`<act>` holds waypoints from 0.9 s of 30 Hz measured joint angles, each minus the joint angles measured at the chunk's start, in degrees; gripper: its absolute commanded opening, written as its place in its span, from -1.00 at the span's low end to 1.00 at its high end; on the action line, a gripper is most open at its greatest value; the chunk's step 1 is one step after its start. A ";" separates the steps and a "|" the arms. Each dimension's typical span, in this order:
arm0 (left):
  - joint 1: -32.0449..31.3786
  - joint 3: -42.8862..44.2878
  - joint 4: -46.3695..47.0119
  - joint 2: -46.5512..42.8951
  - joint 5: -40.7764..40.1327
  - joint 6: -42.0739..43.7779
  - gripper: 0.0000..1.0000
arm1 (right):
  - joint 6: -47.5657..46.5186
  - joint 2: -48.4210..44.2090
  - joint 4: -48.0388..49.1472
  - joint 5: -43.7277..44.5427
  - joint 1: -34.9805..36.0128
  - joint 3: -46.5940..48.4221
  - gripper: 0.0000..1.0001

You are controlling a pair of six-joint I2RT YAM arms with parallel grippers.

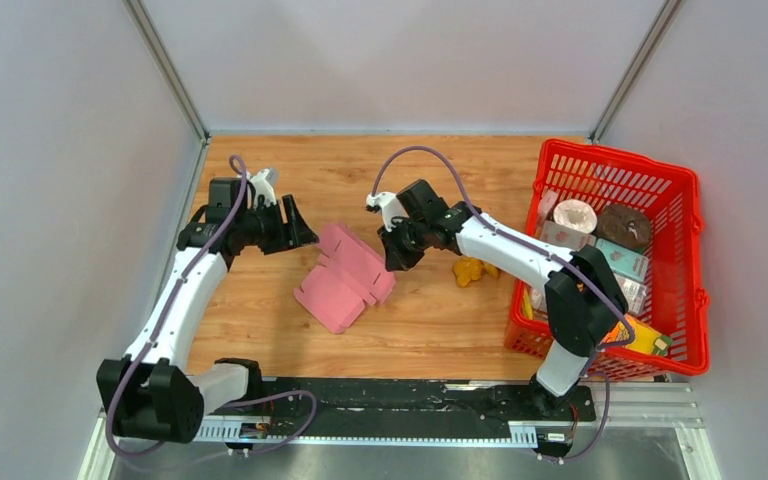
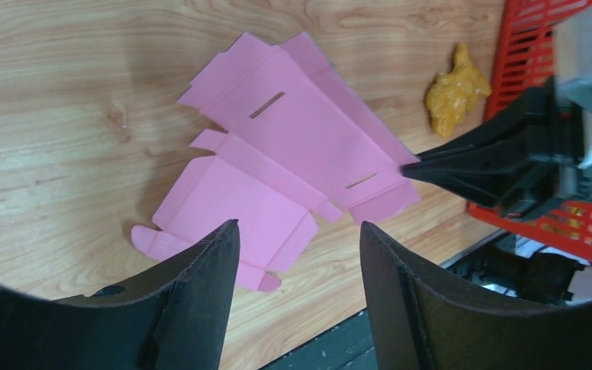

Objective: Fold the paper box

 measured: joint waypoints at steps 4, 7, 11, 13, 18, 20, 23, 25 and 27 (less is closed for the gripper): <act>0.22 -0.13 -0.20 3.58 0.98 3.23 0.49 | -2.16 -2.12 0.74 -3.21 -0.85 -2.64 -1.00; 0.22 -2.82 1.40 1.68 0.46 5.03 0.43 | -2.86 -4.37 1.62 -4.98 -0.50 -5.35 -1.00; 0.22 -5.35 2.58 0.85 2.23 4.96 0.24 | -1.31 -7.04 3.41 -4.96 -0.22 -7.65 -1.00; 0.22 -6.19 3.80 0.81 3.10 4.28 0.24 | 2.64 -7.52 5.27 -1.51 -0.13 -7.65 -1.00; -0.33 -15.85 10.12 -6.80 3.74 -0.92 0.29 | 10.38 -9.46 11.04 1.09 -0.13 -9.75 -1.00; -0.66 -18.47 10.19 -11.45 3.10 -2.27 0.30 | 11.80 -11.96 12.52 1.86 -0.13 -11.98 -1.00; -0.94 -19.17 10.71 -16.55 2.54 -3.41 0.35 | 12.68 -14.91 13.92 1.66 -0.13 -13.79 -1.00; -0.96 -19.17 11.69 -17.90 2.82 -3.80 0.43 | 12.22 -15.76 14.60 -0.35 -0.13 -14.12 -1.00; -0.96 -18.95 12.09 -18.10 3.28 -3.67 0.61 | 10.38 -15.87 14.67 -4.09 -0.22 -14.10 -1.00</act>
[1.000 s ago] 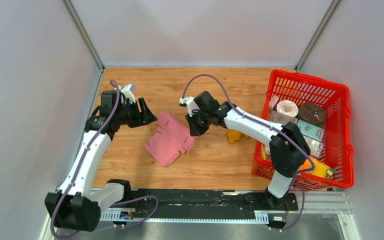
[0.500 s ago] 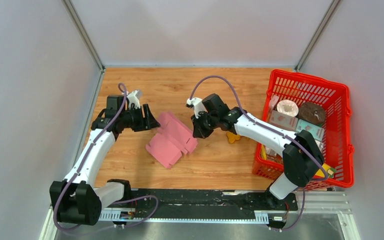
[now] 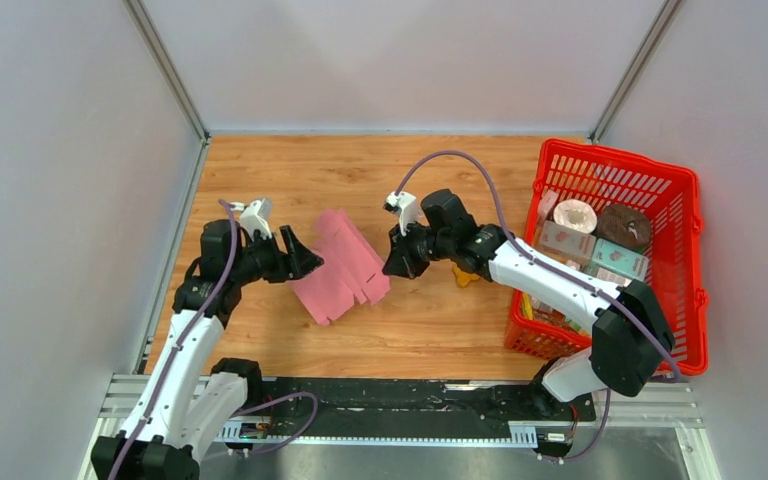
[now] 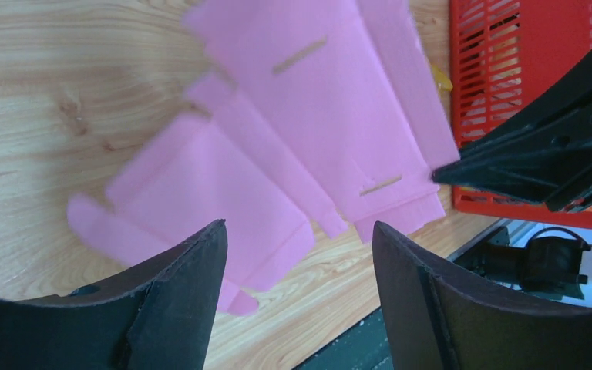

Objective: Fold the paper box

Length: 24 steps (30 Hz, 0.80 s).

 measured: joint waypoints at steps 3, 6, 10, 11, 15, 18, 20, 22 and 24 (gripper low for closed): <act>0.00 2.25 -1.46 1.60 0.48 1.51 0.59 | -3.32 0.02 -1.79 -6.27 0.04 0.02 -1.00; 0.00 9.77 -6.82 7.43 0.55 5.44 0.49 | -5.64 -0.02 -3.02 -11.13 0.07 0.02 -1.00; 0.00 13.81 -9.20 10.45 0.44 9.99 0.49 | -7.87 -1.05 -4.09 -15.32 0.09 0.00 -1.00; 0.00 13.60 -9.73 9.81 0.57 10.34 0.51 | -8.31 -1.51 -4.33 -16.06 0.09 0.00 -1.00; 0.00 11.39 -9.79 4.22 3.02 11.02 0.54 | -10.21 -3.30 -5.73 -19.45 0.09 0.35 -1.00; -0.04 11.39 -9.97 1.42 3.41 12.04 0.55 | -11.19 -3.37 -6.38 -21.62 -0.02 1.22 -1.00; -0.07 11.72 -10.34 0.70 3.39 13.16 0.56 | -11.67 -3.52 -6.58 -22.97 -0.04 1.33 -1.00; -0.07 11.96 -10.34 0.61 3.43 14.23 0.55 | -11.98 -3.74 -6.93 -24.30 -0.04 1.33 -1.00; -0.07 11.96 -10.38 0.50 3.37 14.97 0.55 | -12.20 -4.20 -7.34 -25.22 -0.04 1.33 -1.00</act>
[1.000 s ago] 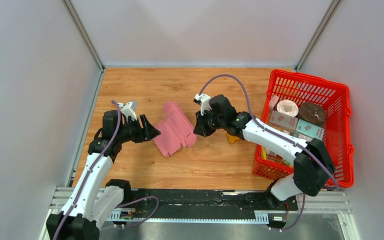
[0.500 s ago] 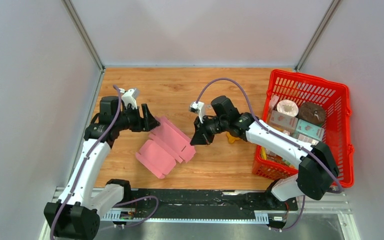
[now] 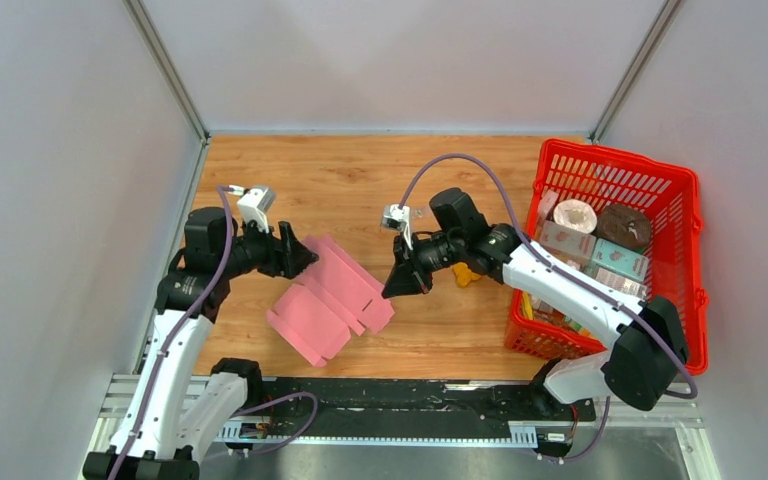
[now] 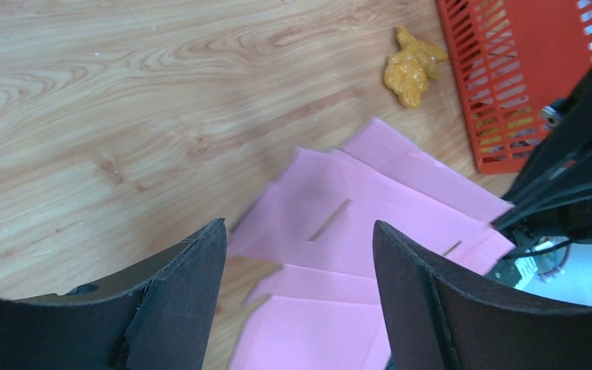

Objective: Fold the paper box

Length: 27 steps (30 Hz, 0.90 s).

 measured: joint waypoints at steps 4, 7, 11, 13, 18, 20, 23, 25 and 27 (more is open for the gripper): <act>0.00 -0.02 -1.36 -1.73 -2.03 1.36 0.58 | -0.24 -2.45 -0.66 -1.44 -0.26 0.00 -1.00; 0.00 -0.90 -1.49 -5.33 -2.95 1.64 0.39 | -0.26 -4.15 -0.48 -2.97 -0.37 0.00 -1.00; 0.00 -2.56 -0.33 -8.26 -1.05 1.22 0.08 | -0.26 -4.33 -0.50 -4.07 -0.37 -0.02 -1.00; 0.00 -3.72 2.43 -8.13 1.81 0.26 -0.27 | -0.24 -4.31 -0.48 -4.26 -0.37 -0.02 -1.00; 0.04 -5.51 9.01 -5.42 10.25 -4.13 -0.91 | 0.02 -4.31 -0.48 -4.37 -0.37 -0.04 -0.62; 0.07 -5.53 9.60 -4.52 12.13 -4.31 -0.97 | 0.35 -4.24 -0.42 -3.93 -0.74 -0.04 -0.41; 0.07 -6.32 11.65 -4.85 14.56 -5.81 -1.00 | 1.27 -3.30 0.13 -3.58 -1.01 0.04 -0.16; 0.02 -6.99 13.29 -5.31 16.41 -7.26 -1.00 | 1.75 -1.36 0.72 -2.97 -0.81 1.01 0.03; 0.00 -7.45 14.71 -5.75 17.79 -8.44 -1.00 | 2.25 1.11 0.83 -2.01 -0.68 3.04 0.18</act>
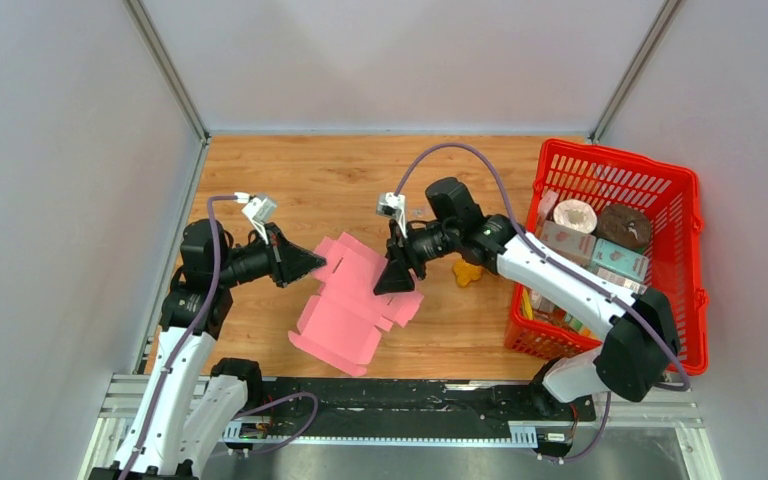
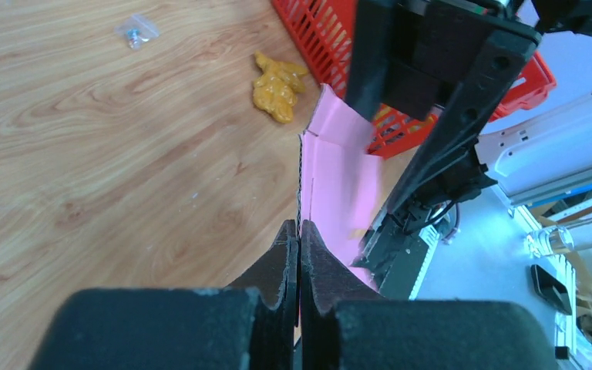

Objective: Fold the paper box

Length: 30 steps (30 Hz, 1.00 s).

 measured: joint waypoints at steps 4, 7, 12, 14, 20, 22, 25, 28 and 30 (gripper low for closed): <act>0.00 -0.13 1.07 -0.37 1.66 -0.98 -1.00 | 0.37 4.28 -0.52 2.29 0.07 5.75 0.22; 0.00 -0.13 1.14 -0.44 2.49 -1.18 -1.00 | 0.42 5.79 -0.85 2.29 0.07 9.25 0.11; -0.11 -0.15 1.46 -0.76 3.72 -1.66 -1.00 | 1.25 6.86 0.07 -0.61 0.09 10.54 -0.28; -0.33 -0.39 2.38 -1.07 4.33 -2.29 -1.00 | 1.88 7.32 0.57 -1.11 0.35 10.54 -0.61; -0.79 -0.76 3.06 -1.33 5.20 -3.10 -0.48 | 3.78 7.85 3.41 -1.38 1.29 9.42 -1.00; -0.81 -0.76 2.43 -1.01 4.90 -3.34 -0.32 | 4.76 7.72 5.68 -1.09 1.31 7.91 -1.00; -0.90 -0.76 2.73 -0.39 4.57 -4.94 -0.31 | 6.08 7.23 7.54 0.09 1.66 5.14 -1.00; -1.55 -0.76 3.02 -0.81 2.91 -5.97 -0.18 | 7.10 7.21 8.28 1.36 1.97 2.73 -1.00; -1.77 -0.57 1.66 -1.66 0.22 -5.86 -0.13 | 7.63 7.13 8.37 2.23 2.01 1.90 -1.00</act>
